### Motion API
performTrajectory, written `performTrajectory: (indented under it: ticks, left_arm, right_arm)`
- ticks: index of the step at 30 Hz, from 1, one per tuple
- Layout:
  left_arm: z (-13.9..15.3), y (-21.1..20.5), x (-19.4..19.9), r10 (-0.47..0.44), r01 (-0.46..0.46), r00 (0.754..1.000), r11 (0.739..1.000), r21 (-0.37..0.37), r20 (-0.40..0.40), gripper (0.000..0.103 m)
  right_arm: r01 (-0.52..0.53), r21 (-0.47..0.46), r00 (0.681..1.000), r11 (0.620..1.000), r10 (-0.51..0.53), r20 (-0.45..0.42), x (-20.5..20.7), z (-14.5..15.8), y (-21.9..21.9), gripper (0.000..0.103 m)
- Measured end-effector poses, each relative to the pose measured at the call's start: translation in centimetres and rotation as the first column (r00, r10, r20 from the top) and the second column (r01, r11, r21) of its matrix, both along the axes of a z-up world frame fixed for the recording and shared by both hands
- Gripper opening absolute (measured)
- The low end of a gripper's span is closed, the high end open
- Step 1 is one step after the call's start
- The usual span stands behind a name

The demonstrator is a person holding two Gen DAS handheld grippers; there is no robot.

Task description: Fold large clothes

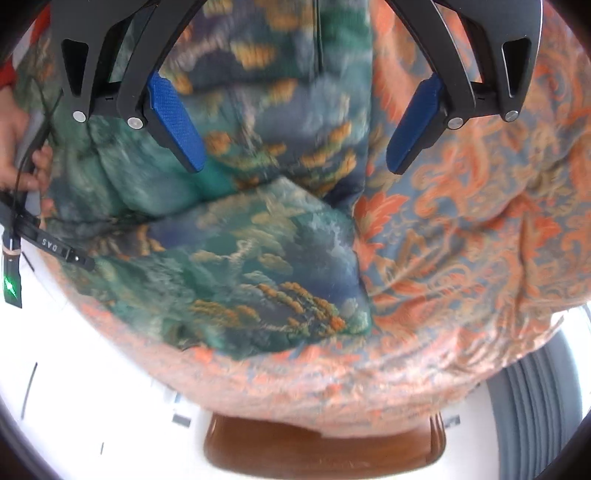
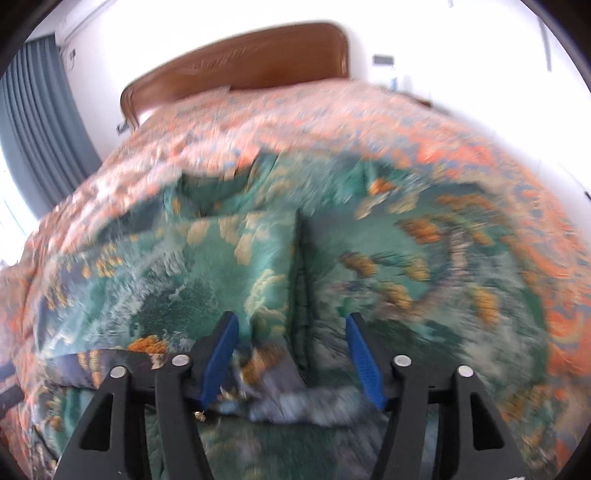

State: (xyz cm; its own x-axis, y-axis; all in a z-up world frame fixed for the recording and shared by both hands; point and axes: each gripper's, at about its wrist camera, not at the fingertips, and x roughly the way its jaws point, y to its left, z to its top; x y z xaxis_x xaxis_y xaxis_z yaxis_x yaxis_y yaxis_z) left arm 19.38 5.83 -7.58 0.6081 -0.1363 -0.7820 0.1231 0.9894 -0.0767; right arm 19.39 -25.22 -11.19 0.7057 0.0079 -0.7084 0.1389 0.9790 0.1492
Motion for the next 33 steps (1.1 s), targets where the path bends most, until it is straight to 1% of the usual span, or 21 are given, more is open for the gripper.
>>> performTrajectory:
  ticks: [1,3,4,6,7,8,13,16,19,21,24,26,29,33]
  left_arm:
    - [0.5,0.1,-1.1,0.005,-0.005,1.000,1.000,-0.008,0.016,0.101]
    - [0.2,1.0,-2.7,0.008,-0.008,0.999,1.000,-0.016,0.040,0.102]
    - [0.4,1.0,-3.6,0.015,-0.014,0.998,1.000,-0.006,0.056,0.102]
    - [0.6,1.3,-4.6,0.031,-0.034,0.996,0.999,0.032,0.088,0.102]
    - [0.6,1.2,-5.6,0.037,-0.042,0.994,0.998,0.049,0.105,0.102]
    - [0.6,1.2,-6.5,0.039,-0.046,0.992,0.997,0.060,0.120,0.102]
    - [0.7,1.0,-10.1,0.048,-0.056,0.987,0.997,0.050,0.155,0.102]
    - [0.5,0.4,-12.1,0.013,-0.024,0.985,0.998,0.061,0.173,0.102]
    - [0.7,0.0,-13.5,-0.007,-0.008,0.979,0.997,0.074,0.204,0.102]
    - [0.7,-0.3,-14.2,-0.024,0.005,0.976,0.996,0.091,0.218,0.102]
    - [0.5,-0.7,-14.9,-0.024,-0.004,0.970,0.993,0.114,0.241,0.102]
    - [0.4,-1.0,-15.8,-0.025,-0.011,0.958,0.992,0.125,0.286,0.102]
    - [0.9,-1.3,-16.9,-0.033,-0.014,0.943,0.990,0.140,0.330,0.102]
    - [1.8,-1.4,-17.7,-0.031,-0.031,0.932,0.986,0.165,0.361,0.102]
  right_arm:
    - [0.001,-0.004,1.000,1.000,-0.001,0.017,-0.8,0.7,0.0,0.062]
    - [-0.006,-0.017,0.999,1.000,0.007,0.046,-2.7,2.3,0.1,0.063]
    - [-0.012,-0.026,0.998,1.000,0.013,0.063,-4.1,3.2,0.3,0.064]
    - [-0.025,-0.040,0.995,0.999,0.029,0.099,-6.8,4.6,0.6,0.071]
    - [-0.031,-0.055,0.992,0.998,0.037,0.123,-8.6,5.5,0.9,0.078]
    - [-0.033,-0.077,0.988,0.997,0.044,0.151,-10.5,6.3,1.2,0.081]
    - [-0.008,-0.197,0.968,0.980,0.057,0.245,-18.2,8.6,2.7,0.082]
    - [0.016,-0.230,0.964,0.973,0.047,0.263,-22.1,8.5,2.9,0.085]
    - [0.026,-0.227,0.971,0.974,0.029,0.236,-24.9,7.8,2.5,0.085]
    - [0.030,-0.218,0.978,0.975,0.017,0.208,-26.3,7.1,2.2,0.085]
    - [0.051,-0.216,0.984,0.975,-0.012,0.180,-27.7,6.1,1.7,0.085]
    - [0.072,-0.213,0.984,0.974,-0.034,0.177,-28.4,5.8,1.5,0.085]
    - [0.089,-0.215,0.979,0.973,-0.045,0.198,-29.2,5.8,1.7,0.085]
    - [0.093,-0.266,0.965,0.959,-0.021,0.263,-29.8,6.4,3.0,0.085]
